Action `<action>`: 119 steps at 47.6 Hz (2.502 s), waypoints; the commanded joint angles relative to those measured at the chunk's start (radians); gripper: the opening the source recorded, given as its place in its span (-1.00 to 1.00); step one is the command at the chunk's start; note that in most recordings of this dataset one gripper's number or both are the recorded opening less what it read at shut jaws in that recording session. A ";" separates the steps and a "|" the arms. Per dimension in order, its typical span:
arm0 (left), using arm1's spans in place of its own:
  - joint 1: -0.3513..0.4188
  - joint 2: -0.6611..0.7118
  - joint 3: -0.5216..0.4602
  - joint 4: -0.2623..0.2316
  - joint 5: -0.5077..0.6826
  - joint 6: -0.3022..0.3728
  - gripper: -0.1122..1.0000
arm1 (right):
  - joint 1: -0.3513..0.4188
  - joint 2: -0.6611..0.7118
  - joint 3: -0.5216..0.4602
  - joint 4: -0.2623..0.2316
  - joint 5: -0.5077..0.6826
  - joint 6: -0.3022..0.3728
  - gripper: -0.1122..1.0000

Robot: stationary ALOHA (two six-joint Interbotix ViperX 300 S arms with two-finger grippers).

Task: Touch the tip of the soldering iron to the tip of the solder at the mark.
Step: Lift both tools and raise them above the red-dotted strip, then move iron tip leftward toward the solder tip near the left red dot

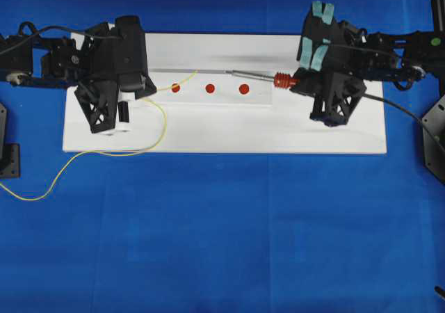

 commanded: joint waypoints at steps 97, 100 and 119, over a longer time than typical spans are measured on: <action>-0.041 0.064 0.044 0.003 0.057 -0.097 -0.76 | 0.018 0.023 -0.054 -0.005 0.002 0.005 -0.69; -0.048 0.061 0.034 0.003 0.071 -0.098 -0.76 | 0.021 0.037 -0.067 -0.005 0.003 0.006 -0.68; -0.046 0.077 -0.034 0.003 0.193 -0.097 -0.76 | 0.026 0.147 -0.186 -0.006 0.063 0.006 -0.69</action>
